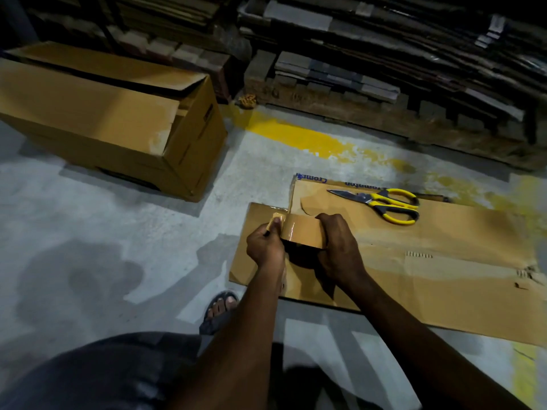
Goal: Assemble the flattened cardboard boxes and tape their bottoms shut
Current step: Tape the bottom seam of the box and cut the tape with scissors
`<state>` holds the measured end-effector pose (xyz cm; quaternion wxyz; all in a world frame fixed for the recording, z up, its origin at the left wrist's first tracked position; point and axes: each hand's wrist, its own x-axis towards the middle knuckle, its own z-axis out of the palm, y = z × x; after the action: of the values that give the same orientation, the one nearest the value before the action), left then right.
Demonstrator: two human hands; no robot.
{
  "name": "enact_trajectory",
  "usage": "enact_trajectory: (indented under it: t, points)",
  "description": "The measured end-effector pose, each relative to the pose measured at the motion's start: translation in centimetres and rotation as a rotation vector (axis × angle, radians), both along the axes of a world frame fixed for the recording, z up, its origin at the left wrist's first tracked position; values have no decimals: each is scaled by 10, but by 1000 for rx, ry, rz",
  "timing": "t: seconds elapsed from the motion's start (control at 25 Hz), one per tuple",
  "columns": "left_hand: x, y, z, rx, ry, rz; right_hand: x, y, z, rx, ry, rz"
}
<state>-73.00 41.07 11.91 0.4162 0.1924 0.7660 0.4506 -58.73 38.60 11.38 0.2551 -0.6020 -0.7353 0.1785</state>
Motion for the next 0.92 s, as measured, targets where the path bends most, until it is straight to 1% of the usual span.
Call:
enact_trajectory:
  t: [0.08, 0.24, 0.36, 0.48, 0.64, 0.8, 0.92]
  points:
    - [-8, 4, -6, -37, -28, 53, 10, -1, 2, 17, -80, 0]
    - [-5, 6, -15, -74, -33, 23, 47, -3, -1, 76, -257, -43]
    - [-3, 9, -21, -104, -1, 54, 66, 7, 2, 107, -280, -83]
    - [4, 12, -26, -71, 56, 26, 75, 8, -3, 140, -290, -119]
    - [14, 14, -39, -45, 135, -3, 82, 20, 0, 115, -202, -153]
    - [23, 15, -42, -20, 241, -55, 80, 13, 3, 49, 40, -260]
    - [30, 13, -41, 15, 276, -41, 77, 4, -10, 3, 67, -246]
